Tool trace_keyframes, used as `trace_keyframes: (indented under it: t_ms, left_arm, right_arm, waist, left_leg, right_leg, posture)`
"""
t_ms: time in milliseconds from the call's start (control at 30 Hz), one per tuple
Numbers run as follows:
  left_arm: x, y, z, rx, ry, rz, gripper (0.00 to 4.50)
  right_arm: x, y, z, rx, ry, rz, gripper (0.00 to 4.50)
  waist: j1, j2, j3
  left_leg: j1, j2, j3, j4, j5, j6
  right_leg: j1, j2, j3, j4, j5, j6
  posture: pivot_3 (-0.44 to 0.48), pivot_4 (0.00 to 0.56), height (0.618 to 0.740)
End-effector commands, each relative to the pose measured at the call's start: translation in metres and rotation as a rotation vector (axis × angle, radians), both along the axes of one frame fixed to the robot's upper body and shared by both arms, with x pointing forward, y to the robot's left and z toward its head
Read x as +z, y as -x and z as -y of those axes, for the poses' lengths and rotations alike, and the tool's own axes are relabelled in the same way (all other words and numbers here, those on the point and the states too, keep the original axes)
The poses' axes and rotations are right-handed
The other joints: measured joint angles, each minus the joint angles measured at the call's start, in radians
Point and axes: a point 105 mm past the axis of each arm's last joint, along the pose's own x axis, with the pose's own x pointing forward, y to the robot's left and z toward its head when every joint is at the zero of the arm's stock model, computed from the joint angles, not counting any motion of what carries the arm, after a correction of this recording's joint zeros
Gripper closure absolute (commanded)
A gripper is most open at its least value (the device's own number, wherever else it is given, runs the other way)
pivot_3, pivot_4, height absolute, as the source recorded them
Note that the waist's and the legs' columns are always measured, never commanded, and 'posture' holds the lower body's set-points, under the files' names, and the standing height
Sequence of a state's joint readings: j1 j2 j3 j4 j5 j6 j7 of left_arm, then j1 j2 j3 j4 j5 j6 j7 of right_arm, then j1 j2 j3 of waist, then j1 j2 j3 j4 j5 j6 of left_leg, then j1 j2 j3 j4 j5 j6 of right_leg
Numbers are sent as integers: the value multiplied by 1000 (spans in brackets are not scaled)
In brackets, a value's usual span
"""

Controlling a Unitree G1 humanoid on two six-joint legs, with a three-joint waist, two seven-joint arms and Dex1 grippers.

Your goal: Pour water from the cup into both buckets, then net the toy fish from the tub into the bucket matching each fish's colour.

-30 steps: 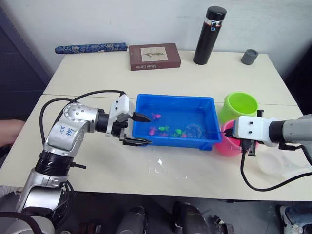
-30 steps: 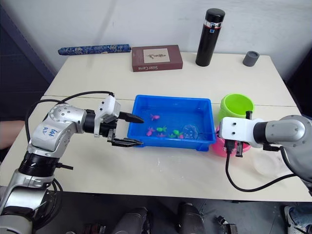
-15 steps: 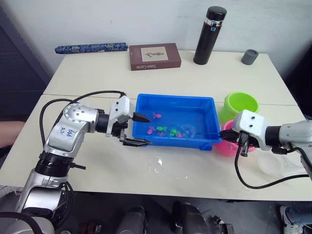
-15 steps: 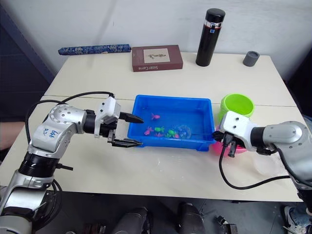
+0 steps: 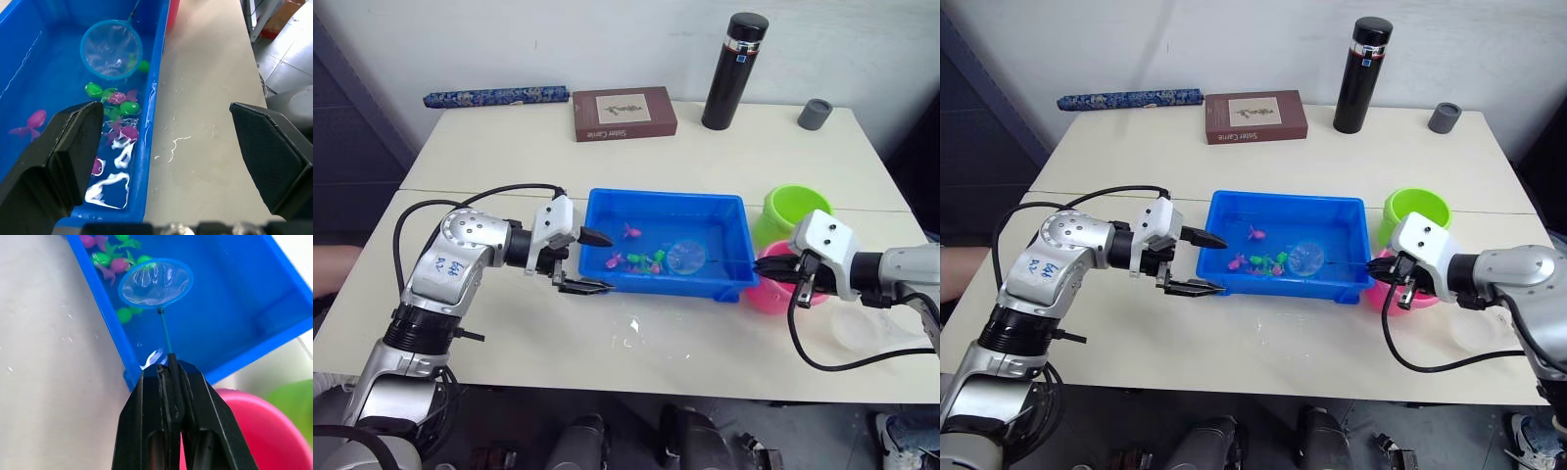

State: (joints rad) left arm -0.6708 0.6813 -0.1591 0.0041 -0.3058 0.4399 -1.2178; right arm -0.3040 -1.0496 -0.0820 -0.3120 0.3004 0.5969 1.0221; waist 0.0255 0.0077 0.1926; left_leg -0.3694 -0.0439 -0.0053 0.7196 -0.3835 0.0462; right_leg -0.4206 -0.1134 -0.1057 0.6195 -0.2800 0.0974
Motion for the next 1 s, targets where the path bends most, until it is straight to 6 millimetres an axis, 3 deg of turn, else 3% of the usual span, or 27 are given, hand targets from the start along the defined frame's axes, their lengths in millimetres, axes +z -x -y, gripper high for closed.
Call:
trace_keyframes:
  t_ms: [33, 300, 500, 700, 1000]
  left_arm:
    - [0, -2, -10, 20, -37, 23, 50]
    - [-2, -7, -18, 59, -45, 26, 50]
    - [-1, -7, -18, 65, -39, 26, 50]
    - [0, -10, -20, 79, -38, 28, 50]
    - [1, -11, -21, 89, -37, 30, 50]
  right_arm:
    - [13, -3, -9, 71, 87, 116, 4500]
    - [20, -15, -32, 135, 80, 202, 4500]
    - [10, -23, -50, 175, 90, 197, 4500]
    - [1, -35, -46, 157, 226, 256, 4500]
    - [1, -40, -43, 157, 253, 276, 4500]
  waist:
    - [-1, 0, 0]
    - [0, 0, 0]
    - [-1, 0, 0]
    - [-1, 0, 0]
    - [-2, 0, 0]
  left_leg:
    - [0, 0, 0, 0, 0, 0]
    - [0, 0, 0, 0, 0, 0]
    - [0, 0, 0, 1, 0, 0]
    - [0, 0, 0, 1, 0, 0]
    - [0, 0, 0, 0, 0, 0]
  right_leg:
    - [0, 0, 0, 0, 0, 0]
    - [0, 0, 0, 0, 0, 0]
    - [0, 0, 0, 0, 0, 0]
    - [0, 0, 0, 1, 0, 0]
    - [0, 1, 0, 1, 0, 0]
  posture:
    - [0, 150, 740]
    - [0, 150, 740]
    - [0, 150, 740]
    - [0, 150, 740]
    - [0, 150, 740]
